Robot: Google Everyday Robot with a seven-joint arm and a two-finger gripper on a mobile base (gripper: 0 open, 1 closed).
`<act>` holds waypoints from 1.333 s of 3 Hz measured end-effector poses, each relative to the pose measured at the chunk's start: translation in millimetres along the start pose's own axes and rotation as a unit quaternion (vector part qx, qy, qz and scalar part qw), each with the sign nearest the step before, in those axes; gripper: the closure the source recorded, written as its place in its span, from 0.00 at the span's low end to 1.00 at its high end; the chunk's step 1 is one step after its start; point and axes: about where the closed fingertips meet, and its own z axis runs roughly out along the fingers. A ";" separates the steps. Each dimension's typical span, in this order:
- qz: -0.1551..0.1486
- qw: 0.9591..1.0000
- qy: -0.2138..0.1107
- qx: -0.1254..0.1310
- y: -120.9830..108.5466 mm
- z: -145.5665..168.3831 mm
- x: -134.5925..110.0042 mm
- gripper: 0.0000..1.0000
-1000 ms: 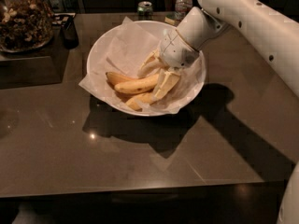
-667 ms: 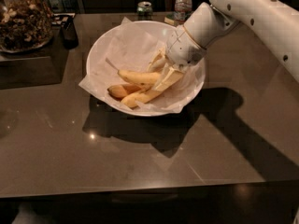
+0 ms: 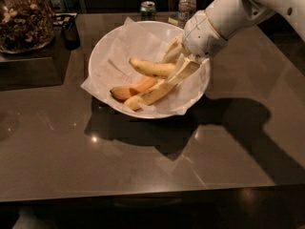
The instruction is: Pick banana from white bowl
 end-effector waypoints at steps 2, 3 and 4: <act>-0.001 0.994 -0.111 0.012 36.3 -62.4 -34.0 1.00; 0.003 0.982 -0.181 0.058 72.2 -104.6 -50.6 1.00; 0.002 0.982 -0.180 0.057 71.7 -103.7 -51.1 1.00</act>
Offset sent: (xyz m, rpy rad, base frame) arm -0.1138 -0.0630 0.0988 0.4594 0.0492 0.1258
